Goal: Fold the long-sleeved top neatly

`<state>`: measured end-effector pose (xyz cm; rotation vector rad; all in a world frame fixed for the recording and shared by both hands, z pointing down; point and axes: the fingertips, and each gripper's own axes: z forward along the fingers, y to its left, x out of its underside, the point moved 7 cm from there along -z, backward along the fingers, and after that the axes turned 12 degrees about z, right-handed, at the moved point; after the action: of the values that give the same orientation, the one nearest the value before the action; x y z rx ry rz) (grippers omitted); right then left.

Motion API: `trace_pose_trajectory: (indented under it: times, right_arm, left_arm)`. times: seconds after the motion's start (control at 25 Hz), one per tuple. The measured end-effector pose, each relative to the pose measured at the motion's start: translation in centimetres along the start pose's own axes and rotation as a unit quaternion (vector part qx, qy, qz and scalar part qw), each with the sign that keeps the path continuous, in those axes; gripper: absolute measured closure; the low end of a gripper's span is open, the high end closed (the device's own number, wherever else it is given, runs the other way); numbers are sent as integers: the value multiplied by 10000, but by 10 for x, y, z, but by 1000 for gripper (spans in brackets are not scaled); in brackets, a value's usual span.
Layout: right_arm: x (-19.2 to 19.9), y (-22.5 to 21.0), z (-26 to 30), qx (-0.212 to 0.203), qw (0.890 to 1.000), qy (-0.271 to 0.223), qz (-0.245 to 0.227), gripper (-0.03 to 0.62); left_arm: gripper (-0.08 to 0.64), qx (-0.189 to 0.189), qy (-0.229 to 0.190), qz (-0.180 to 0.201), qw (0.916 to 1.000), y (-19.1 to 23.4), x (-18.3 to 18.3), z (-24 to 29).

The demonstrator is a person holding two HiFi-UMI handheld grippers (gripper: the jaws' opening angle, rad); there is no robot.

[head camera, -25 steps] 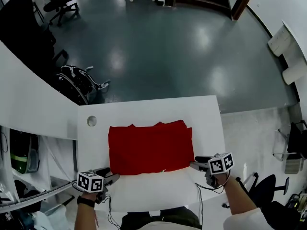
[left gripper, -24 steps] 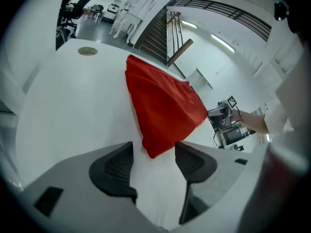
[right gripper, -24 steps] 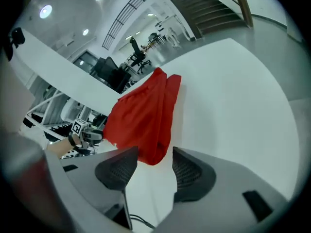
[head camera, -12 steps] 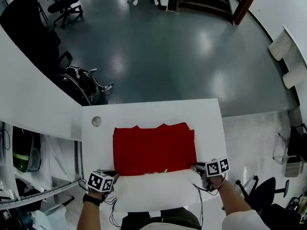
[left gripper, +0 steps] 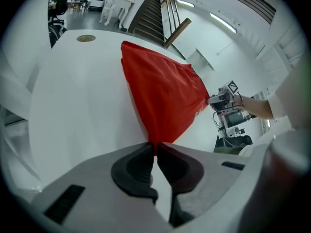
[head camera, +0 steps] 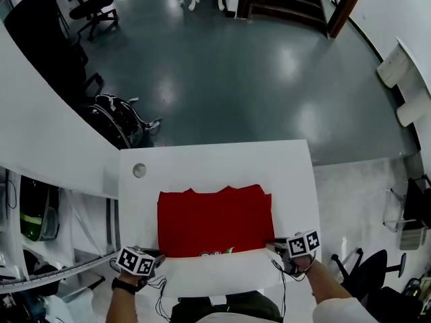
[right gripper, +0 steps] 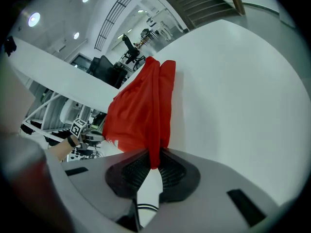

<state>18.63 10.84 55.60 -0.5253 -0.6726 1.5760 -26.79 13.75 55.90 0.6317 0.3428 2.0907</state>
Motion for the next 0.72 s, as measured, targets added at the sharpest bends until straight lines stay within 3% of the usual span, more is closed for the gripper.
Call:
trace_pose_trajectory:
  times: [0.28,0.52,0.72]
  right_arm:
    - [12,-1,5,179,9998,60,-72,535]
    - [8,9,-3,519,9967,-17,-625,494]
    - [9,15,-21,1086,9862,-311,-1206,483]
  left_arm:
    - [529,-20,-55,14,10000,1,6,2]
    - [511,-181,-173,119,9996,-3,2,-3]
    - [485,-428,-507,179,9976,-8,0,-14]
